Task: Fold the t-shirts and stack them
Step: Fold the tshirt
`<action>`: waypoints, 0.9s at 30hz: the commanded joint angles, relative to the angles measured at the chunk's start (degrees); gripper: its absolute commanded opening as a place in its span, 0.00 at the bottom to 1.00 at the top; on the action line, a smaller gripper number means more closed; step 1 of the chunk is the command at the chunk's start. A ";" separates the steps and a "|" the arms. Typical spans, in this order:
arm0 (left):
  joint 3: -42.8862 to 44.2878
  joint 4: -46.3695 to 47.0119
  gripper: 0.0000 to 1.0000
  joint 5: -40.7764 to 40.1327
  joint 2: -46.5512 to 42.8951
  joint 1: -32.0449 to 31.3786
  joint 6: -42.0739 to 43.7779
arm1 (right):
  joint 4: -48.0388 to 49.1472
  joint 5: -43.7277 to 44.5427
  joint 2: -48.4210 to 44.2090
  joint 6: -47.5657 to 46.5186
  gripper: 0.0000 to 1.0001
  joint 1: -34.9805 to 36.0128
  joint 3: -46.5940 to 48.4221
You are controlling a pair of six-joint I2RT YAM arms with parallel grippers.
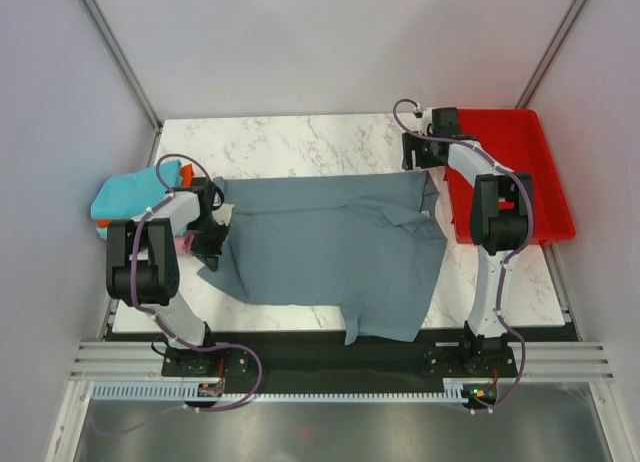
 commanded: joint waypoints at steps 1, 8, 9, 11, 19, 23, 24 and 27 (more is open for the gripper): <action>1.64 -0.72 0.02 1.29 0.75 0.15 -0.58 | -1.85 4.68 -4.92 -3.47 0.79 -0.12 2.68; 1.64 -0.46 0.81 0.06 0.49 0.15 -1.02 | -6.95 4.68 -4.40 -3.12 0.78 -0.12 2.95; 1.72 -0.37 0.81 -0.20 0.14 0.15 -1.02 | -7.21 4.60 -4.05 -2.86 0.78 -0.12 2.68; 2.07 -0.11 0.81 -0.38 -0.04 0.15 -1.11 | -8.18 4.59 -3.17 -2.68 0.78 -0.12 3.12; 1.20 -0.63 0.71 -2.49 0.48 0.15 -1.46 | -12.40 5.47 3.51 -1.45 0.74 -0.12 7.86; 0.06 -0.90 0.49 -2.84 0.31 0.15 -1.37 | -14.25 6.52 6.58 -1.10 0.65 -0.04 10.59; 0.14 -1.07 0.42 -2.76 0.31 0.15 -1.29 | -14.42 6.53 7.11 -1.19 0.58 0.05 10.85; 0.23 -1.25 0.26 -2.67 0.31 0.15 -1.29 | -15.47 6.88 8.51 -1.36 0.41 0.23 11.99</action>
